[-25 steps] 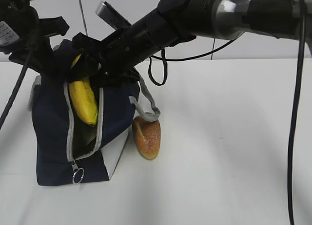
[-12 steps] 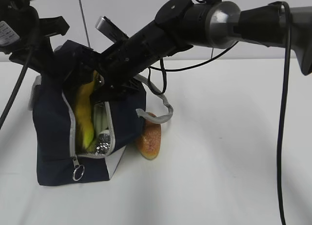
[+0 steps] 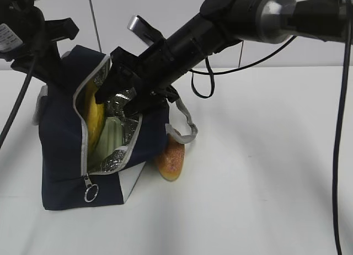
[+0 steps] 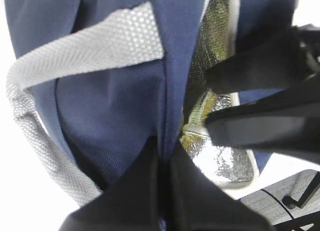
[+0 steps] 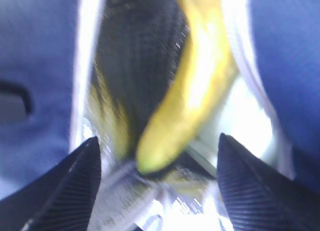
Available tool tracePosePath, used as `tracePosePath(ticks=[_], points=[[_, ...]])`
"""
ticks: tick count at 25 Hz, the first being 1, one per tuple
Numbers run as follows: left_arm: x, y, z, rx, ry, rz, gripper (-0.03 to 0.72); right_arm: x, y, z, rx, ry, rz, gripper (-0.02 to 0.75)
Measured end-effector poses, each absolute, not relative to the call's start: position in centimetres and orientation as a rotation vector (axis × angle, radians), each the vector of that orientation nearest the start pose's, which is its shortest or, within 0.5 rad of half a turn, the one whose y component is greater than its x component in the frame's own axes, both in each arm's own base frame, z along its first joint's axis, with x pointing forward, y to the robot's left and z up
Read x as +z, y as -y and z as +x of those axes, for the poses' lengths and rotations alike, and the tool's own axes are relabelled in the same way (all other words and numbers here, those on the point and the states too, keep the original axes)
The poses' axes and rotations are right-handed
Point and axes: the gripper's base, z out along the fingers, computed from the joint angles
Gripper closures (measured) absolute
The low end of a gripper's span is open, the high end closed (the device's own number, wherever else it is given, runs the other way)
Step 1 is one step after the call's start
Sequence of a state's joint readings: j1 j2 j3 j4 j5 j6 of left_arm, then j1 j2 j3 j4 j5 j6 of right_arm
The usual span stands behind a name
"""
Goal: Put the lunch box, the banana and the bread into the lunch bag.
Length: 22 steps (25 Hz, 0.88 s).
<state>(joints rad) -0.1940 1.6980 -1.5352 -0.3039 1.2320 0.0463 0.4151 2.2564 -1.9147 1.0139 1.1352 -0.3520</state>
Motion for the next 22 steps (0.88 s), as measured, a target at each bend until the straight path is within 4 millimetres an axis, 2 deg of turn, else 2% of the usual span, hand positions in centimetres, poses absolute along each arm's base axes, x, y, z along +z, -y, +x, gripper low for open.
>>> tracePosePath(ticks=[2, 11, 17, 19, 22], points=[[31.7, 9.3, 33.8, -0.46, -2.856, 0.253, 0.69, 23.2, -25.5, 41.1, 1.351, -2.612, -0.58, 0.186], [31.7, 9.2, 33.8, -0.455, -2.858, 0.255, 0.69, 29.3, -23.7, 39.2, 1.24, -2.506, -0.745, 0.189], [31.7, 9.2, 33.8, -0.453, -2.858, 0.255, 0.69, 33.0, -21.5, 37.8, 0.986, -2.512, -0.778, 0.189], [31.7, 9.2, 33.8, -0.453, -2.858, 0.255, 0.69, 33.7, -20.7, 37.5, 0.89, -2.532, -0.749, 0.189], [31.7, 9.2, 33.8, -0.453, -2.858, 0.255, 0.69, 33.7, -19.7, 36.9, 0.8, -2.557, -0.703, 0.189]])
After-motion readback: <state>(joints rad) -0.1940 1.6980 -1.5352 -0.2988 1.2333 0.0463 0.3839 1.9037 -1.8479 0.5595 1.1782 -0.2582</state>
